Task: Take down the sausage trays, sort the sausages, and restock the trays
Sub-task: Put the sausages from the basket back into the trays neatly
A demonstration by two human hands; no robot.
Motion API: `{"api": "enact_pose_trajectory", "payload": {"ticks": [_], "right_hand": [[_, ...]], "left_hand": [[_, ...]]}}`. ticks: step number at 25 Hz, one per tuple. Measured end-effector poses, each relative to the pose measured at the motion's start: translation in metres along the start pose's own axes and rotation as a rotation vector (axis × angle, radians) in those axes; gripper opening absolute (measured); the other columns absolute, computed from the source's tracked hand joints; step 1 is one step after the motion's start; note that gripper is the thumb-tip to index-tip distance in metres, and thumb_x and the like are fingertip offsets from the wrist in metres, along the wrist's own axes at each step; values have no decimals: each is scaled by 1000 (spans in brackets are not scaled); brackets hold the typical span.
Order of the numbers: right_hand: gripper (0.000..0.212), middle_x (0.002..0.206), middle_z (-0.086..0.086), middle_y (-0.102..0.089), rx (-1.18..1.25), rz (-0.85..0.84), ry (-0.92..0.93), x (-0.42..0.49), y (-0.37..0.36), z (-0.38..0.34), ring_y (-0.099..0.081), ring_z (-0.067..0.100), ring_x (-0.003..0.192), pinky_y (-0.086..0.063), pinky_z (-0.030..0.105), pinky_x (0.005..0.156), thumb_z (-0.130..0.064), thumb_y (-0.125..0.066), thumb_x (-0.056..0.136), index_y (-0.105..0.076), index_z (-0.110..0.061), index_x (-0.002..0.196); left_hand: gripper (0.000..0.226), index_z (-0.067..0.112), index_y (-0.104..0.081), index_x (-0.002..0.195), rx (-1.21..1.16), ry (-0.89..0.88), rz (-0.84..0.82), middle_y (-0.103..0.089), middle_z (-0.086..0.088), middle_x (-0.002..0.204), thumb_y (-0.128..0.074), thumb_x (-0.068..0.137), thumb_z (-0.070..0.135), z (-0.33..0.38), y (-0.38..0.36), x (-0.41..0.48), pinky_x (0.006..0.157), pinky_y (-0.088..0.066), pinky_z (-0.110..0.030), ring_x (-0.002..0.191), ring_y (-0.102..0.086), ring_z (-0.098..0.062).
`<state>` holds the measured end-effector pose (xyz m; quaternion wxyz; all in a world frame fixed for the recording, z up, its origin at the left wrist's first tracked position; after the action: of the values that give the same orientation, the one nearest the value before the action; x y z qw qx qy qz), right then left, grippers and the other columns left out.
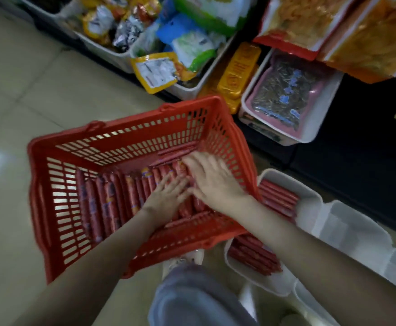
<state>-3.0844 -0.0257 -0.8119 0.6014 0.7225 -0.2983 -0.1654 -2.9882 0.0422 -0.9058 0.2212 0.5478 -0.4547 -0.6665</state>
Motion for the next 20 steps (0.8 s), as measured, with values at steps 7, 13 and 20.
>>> {"api": "enact_pose_trajectory", "payload": {"ticks": [7,13,20], "right_hand": [[39,107,-3,-64,-200,-595,525,-28,-134,-24,-61,16,98,-47,28,85,-25,-49,80,-62,-20,116],[50,122,13,-57,-175,-1084,561,-37,-167,-30,-53,29,114,-41,37,96,-5,-45,93,-31,-9,141],[56,132,5,-41,52,-1165,376,-41,-165,-19,-37,23,122,-34,35,101,-3,-47,92,-34,-21,143]], "left_hand": [[50,30,-6,151,20,-33,-174,11,-4,159,-17,103,37,-43,-63,-12,117,8,-47,147,9,-22],[54,24,8,151,144,-109,-105,23,-4,156,-15,103,34,-45,-68,-20,112,18,-50,142,24,-22],[53,26,3,152,81,-109,-53,8,-7,159,-13,103,39,-42,-67,-19,112,17,-43,146,11,-26]]}}
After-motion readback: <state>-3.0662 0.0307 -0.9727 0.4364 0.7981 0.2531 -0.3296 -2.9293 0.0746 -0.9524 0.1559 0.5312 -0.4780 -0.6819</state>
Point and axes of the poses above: each hand's wrist, its own x-axis towards the middle knuckle, its own y-axis out of the back of the hand, z = x × y, the point moved 5 cm from there along x, towards the middle knuckle
